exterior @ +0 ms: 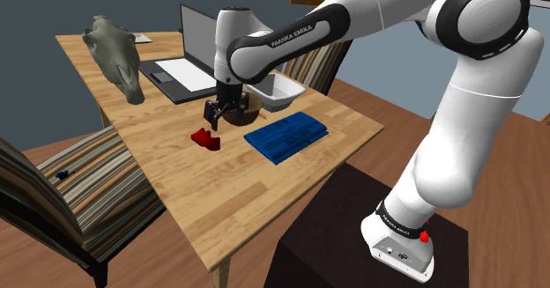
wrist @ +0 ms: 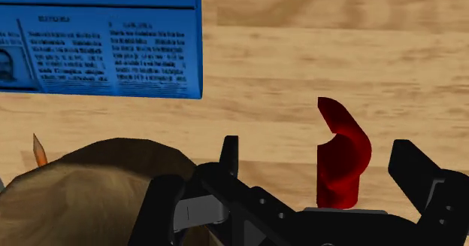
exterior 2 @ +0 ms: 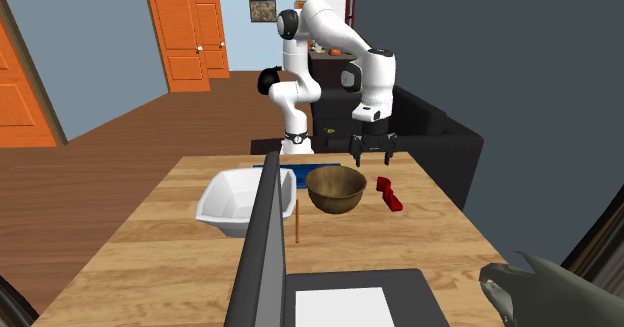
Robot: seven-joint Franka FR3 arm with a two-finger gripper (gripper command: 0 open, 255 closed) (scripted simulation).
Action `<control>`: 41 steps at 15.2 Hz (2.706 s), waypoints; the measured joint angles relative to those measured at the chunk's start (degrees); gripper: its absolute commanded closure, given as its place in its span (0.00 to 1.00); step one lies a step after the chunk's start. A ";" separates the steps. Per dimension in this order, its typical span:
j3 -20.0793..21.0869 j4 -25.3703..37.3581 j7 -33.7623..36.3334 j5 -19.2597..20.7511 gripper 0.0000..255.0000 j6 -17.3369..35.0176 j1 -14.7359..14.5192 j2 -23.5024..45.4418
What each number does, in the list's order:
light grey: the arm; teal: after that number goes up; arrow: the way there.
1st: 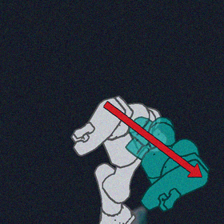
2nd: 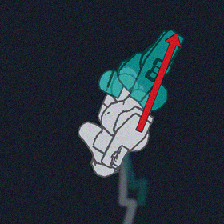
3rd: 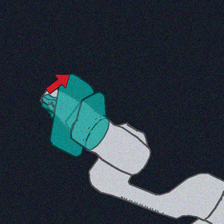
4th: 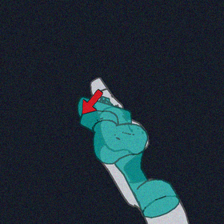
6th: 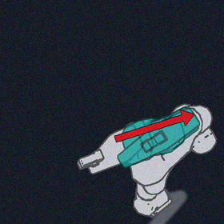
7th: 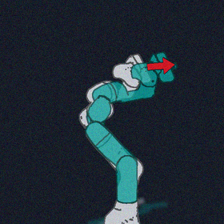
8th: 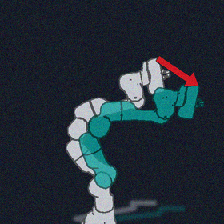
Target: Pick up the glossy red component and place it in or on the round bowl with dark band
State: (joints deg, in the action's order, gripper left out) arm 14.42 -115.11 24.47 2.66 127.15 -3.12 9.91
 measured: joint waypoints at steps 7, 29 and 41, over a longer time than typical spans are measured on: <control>-0.14 11.52 4.56 2.15 0.00 1.86 -2.60 12.32; -0.66 11.42 5.43 3.30 1.00 6.12 -3.31 16.33; -0.10 13.01 4.78 2.16 1.00 0.83 -2.78 12.69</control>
State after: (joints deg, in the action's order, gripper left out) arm 14.32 -102.10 29.25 4.82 127.99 -5.90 22.60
